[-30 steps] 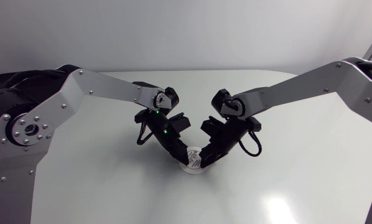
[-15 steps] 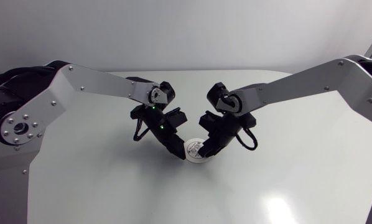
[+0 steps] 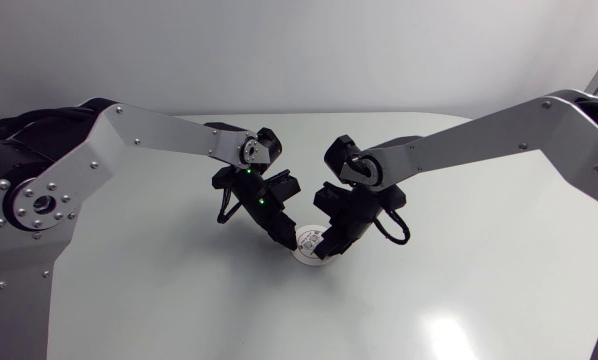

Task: Turn the coaster over.

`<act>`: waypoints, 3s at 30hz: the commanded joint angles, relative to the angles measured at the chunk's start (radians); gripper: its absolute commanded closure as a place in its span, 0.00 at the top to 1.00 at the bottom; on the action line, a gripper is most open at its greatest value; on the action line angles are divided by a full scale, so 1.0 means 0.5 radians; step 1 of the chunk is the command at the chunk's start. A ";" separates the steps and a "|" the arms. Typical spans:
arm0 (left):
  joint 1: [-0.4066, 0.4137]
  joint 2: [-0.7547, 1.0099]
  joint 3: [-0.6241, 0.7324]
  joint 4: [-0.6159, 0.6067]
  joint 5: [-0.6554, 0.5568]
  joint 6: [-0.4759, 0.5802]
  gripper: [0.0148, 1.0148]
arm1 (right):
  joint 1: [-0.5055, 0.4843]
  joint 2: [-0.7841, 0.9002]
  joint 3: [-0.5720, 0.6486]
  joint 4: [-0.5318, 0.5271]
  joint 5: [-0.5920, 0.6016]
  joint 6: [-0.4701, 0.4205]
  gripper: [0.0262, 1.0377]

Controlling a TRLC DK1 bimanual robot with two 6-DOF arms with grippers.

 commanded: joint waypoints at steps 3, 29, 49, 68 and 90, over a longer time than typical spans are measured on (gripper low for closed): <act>0.015 0.096 0.071 0.031 -0.041 -0.067 0.32 | 0.090 0.097 -0.170 -0.085 -0.033 0.019 0.08; -0.196 -0.027 -0.239 0.040 -0.096 -0.080 0.32 | -0.174 0.373 0.210 -0.146 0.004 -0.086 0.08; -0.068 -0.106 -0.012 0.027 -0.065 -0.070 0.32 | -0.168 -0.097 0.051 -0.106 -0.057 -0.058 0.09; -0.104 0.142 -0.067 0.077 -0.071 -0.083 0.32 | -0.235 -0.216 -0.081 -0.060 -0.116 0.013 0.73; -0.052 -0.094 -0.095 0.049 -0.037 -0.064 0.32 | -0.091 -0.176 -0.210 0.050 -0.248 0.141 0.12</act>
